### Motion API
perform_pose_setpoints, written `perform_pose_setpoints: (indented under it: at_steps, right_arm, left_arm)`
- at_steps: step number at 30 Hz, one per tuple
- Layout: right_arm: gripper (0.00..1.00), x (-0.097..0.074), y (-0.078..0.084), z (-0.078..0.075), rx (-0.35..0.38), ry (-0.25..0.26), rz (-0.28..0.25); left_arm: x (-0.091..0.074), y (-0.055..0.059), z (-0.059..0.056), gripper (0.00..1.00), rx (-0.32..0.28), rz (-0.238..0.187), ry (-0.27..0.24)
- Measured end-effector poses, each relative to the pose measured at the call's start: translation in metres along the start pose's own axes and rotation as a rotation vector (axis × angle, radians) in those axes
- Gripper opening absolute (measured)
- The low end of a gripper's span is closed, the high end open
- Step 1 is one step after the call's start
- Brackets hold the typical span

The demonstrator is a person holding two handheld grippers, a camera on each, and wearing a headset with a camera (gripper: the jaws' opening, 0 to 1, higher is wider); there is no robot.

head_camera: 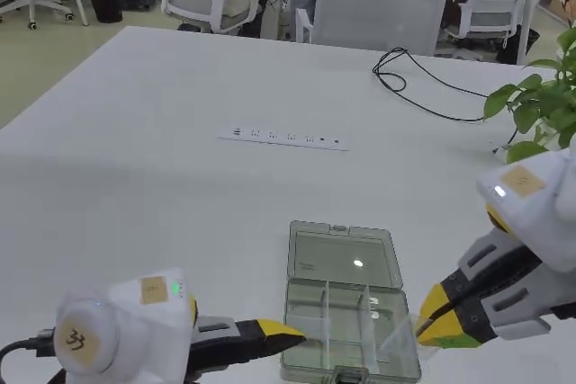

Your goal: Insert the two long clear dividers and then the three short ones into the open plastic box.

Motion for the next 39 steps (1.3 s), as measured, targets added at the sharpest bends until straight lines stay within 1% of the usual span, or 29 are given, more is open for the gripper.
perform_pose_setpoints:
  at_steps: [2, 9, 12, 15, 16, 18, 21, 25, 27, 30, 34, 39]
  right_arm:
    - [0.03, 0.003, 0.003, -0.006, -0.001, 0.009, 0.008]
    - [0.03, 0.009, 0.003, -0.012, -0.019, 0.035, 0.028]
    - [0.03, 0.012, 0.003, -0.015, -0.029, 0.044, 0.034]
    - [0.03, 0.014, 0.006, -0.023, -0.033, 0.052, 0.038]
    - [0.03, 0.014, 0.006, -0.025, -0.033, 0.055, 0.04]
    - [0.03, 0.016, 0.005, -0.027, -0.035, 0.064, 0.041]
    - [0.03, 0.019, 0.007, -0.035, -0.038, 0.077, 0.043]
    - [0.03, 0.025, 0.006, -0.041, -0.04, 0.096, 0.047]
    - [0.03, 0.031, 0.006, -0.044, -0.038, 0.105, 0.05]
    - [0.03, 0.042, 0.006, -0.048, -0.044, 0.117, 0.057]
    - [0.03, 0.054, 0.008, -0.052, -0.041, 0.119, 0.061]
    - [0.03, 0.072, 0.016, -0.055, -0.033, 0.116, 0.08]
  left_arm:
    - [-0.004, 0.001, 0.002, 0.46, -0.006, 0.003, -0.012]
    - [-0.014, 0.006, 0.007, 0.55, -0.013, 0.007, -0.045]
    - [-0.017, 0.007, 0.008, 0.59, -0.018, 0.007, -0.055]
    - [-0.019, 0.009, 0.009, 0.62, -0.016, 0.01, -0.061]
    - [-0.02, 0.009, 0.009, 0.64, -0.008, 0.007, -0.065]
    - [-0.022, 0.009, 0.009, 0.68, -0.012, 0.004, -0.071]
    - [-0.024, 0.01, 0.009, 0.71, -0.015, 0.003, -0.078]
    - [-0.027, 0.012, 0.01, 0.72, -0.019, 0.007, -0.086]
    - [-0.027, 0.011, 0.01, 0.72, -0.02, -0.001, -0.086]
    - [-0.027, 0.011, 0.01, 0.73, -0.022, -0.001, -0.088]
    - [-0.026, 0.011, 0.009, 0.74, -0.022, -0.004, -0.083]
    - [-0.025, 0.011, 0.009, 0.78, -0.018, -0.005, -0.088]
Point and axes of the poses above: the centre of the closed fingertips' face, and the gripper's own axes: x roughly forward along the fingers, z roughly to its left, y roughly out of its underside, the point moved 3 cm from there along -x, roughly backward along the fingers, and after that the axes turned 15 degrees about y, right-handed, at the moved point
